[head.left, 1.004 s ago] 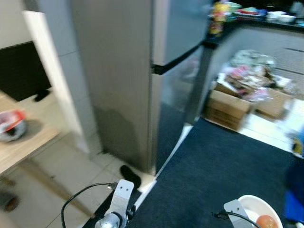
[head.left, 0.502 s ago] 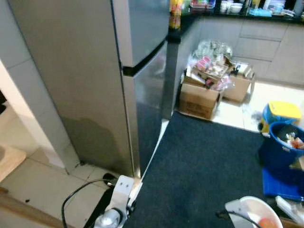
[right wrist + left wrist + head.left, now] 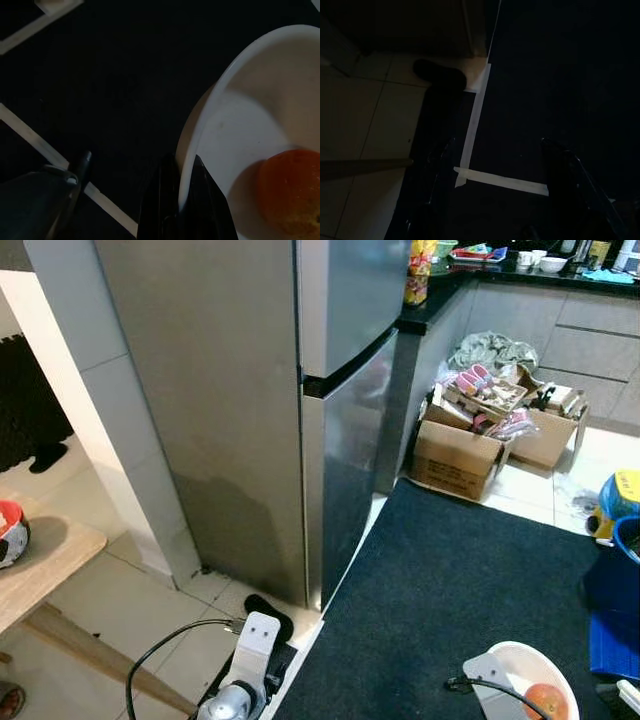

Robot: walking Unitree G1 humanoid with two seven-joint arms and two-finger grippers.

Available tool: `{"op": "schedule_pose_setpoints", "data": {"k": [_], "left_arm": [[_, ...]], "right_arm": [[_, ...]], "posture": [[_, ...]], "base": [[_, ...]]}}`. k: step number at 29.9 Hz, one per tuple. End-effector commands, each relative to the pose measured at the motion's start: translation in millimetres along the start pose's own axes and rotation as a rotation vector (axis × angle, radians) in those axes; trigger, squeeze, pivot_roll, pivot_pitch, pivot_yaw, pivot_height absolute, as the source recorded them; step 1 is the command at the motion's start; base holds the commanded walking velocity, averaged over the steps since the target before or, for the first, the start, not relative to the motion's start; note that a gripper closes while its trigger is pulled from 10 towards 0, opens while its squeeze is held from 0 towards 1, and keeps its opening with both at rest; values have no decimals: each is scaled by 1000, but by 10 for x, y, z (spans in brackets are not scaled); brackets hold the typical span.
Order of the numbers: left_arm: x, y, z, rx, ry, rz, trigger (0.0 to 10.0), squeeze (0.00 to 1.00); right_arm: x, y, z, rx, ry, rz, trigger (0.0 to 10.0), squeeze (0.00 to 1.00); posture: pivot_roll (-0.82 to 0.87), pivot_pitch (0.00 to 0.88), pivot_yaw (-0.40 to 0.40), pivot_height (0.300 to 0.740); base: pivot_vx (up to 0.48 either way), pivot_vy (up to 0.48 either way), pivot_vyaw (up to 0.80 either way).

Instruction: Restocking fridge

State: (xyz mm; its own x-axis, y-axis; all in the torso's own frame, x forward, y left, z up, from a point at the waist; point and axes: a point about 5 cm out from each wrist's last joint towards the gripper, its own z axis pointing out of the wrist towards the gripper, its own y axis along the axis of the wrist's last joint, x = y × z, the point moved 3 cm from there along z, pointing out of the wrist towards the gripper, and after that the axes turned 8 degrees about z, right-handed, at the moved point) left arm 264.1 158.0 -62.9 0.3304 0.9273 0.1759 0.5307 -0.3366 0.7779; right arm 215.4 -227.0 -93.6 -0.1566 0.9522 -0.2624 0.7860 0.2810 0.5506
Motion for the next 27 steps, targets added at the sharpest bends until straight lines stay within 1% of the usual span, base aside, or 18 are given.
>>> {"op": "schedule_pose_setpoints", "data": {"k": [1, 5, 10, 12, 17, 22, 27], "left_arm": [[31, -45, -15, 14, 27, -22, 10000, 0], [29, -51, -15, 17, 30, -20, 10000, 0], [83, -105, -33, 42, 61, -13, 10000, 0], [103, -125, -41, 51, 74, 6, 10000, 0], [68, -139, -43, 52, 64, -9, 10000, 0], [32, -97, -21, 46, 47, 0, 10000, 0], [37, -59, -6, 39, 44, 8, 10000, 0]], "right_arm": [[5, 196, 18, -66, 24, -41, 10000, 0], [15, 229, 23, -68, 32, -49, 10000, 0], [54, 299, 34, -76, 48, -69, 10000, 0], [68, 305, 35, -77, 52, -72, 10000, 0], [79, 268, 31, -73, 50, -65, 10000, 0], [33, 155, 18, -51, 21, -35, 10000, 0], [21, 121, 13, -45, 15, -27, 10000, 0]], "posture": [[-33, 6, -37, 740], [-12, 0, -55, 740], [-5, 0, -68, 740], [-5, 0, -68, 740], [-15, 0, -62, 740], [-36, 0, -45, 740], [-44, 0, -38, 740]], "base": [[0, 0, 0], [0, 0, 0], [0, 0, 0], [274, 0, 0], [361, 0, 0], [384, 0, 0], [379, 0, 0]]}}
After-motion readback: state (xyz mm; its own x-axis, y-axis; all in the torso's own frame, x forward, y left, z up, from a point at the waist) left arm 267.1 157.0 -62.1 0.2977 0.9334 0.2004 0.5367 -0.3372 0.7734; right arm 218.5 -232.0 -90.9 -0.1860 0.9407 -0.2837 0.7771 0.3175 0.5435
